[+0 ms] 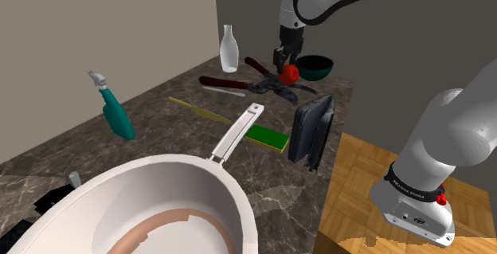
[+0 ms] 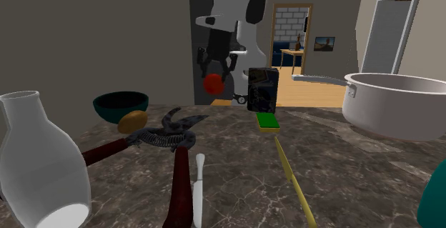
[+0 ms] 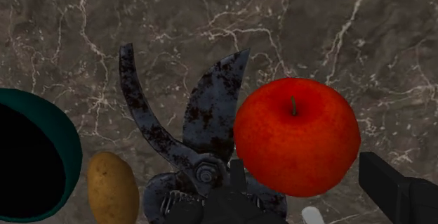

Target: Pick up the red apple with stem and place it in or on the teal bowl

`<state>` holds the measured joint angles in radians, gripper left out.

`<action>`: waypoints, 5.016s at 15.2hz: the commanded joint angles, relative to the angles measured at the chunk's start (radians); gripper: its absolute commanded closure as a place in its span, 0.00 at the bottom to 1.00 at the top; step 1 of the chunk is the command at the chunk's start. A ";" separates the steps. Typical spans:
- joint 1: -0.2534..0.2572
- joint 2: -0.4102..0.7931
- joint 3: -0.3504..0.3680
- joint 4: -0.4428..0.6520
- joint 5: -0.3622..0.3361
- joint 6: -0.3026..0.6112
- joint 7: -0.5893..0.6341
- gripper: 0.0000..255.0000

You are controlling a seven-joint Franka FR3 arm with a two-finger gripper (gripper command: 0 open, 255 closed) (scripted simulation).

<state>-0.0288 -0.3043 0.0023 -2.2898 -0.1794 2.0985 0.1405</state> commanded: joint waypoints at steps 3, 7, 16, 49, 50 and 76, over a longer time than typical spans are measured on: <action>0.001 -0.010 0.000 0.046 0.005 -0.056 -0.010 1.00; -0.017 0.001 -0.033 0.078 0.002 -0.069 -0.062 1.00; -0.096 0.115 -0.176 0.205 0.010 -0.049 -0.286 1.00; -0.306 0.602 -0.359 0.609 0.238 0.051 -0.751 1.00; -0.307 0.605 -0.359 0.600 0.240 0.063 -0.751 1.00; -0.295 0.552 -0.364 0.639 0.217 -0.027 -0.737 0.00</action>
<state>-0.3239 0.2475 -0.3613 -1.6509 0.0377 2.0717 -0.5968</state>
